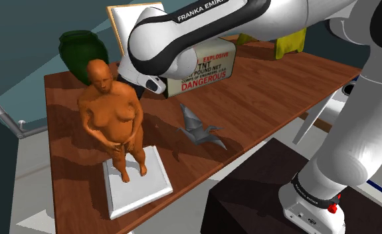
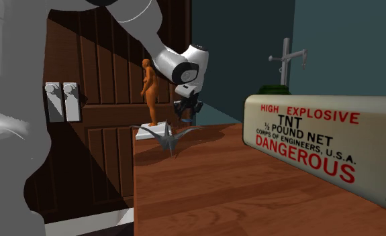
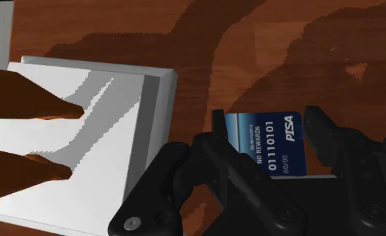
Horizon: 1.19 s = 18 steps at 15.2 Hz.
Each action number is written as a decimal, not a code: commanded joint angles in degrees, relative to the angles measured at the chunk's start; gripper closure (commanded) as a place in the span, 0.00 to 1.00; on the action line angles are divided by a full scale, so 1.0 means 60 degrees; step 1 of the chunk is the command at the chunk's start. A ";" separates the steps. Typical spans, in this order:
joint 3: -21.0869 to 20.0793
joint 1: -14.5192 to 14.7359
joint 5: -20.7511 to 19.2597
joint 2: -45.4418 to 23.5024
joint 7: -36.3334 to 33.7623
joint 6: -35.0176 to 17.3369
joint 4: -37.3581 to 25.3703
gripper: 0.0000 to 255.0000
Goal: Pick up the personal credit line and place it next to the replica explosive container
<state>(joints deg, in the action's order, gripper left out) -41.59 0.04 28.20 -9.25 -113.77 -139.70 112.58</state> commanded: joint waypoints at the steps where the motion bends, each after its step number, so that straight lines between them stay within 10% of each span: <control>1: 0.0002 -0.0046 0.0027 0.0162 -0.0067 0.0255 -0.0116 1.00; 18: 0.0093 -0.0199 -0.0220 0.0792 -0.0895 0.2190 -0.1628 1.00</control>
<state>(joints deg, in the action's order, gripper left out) -41.08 -1.10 27.00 -4.67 -118.82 -127.38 103.51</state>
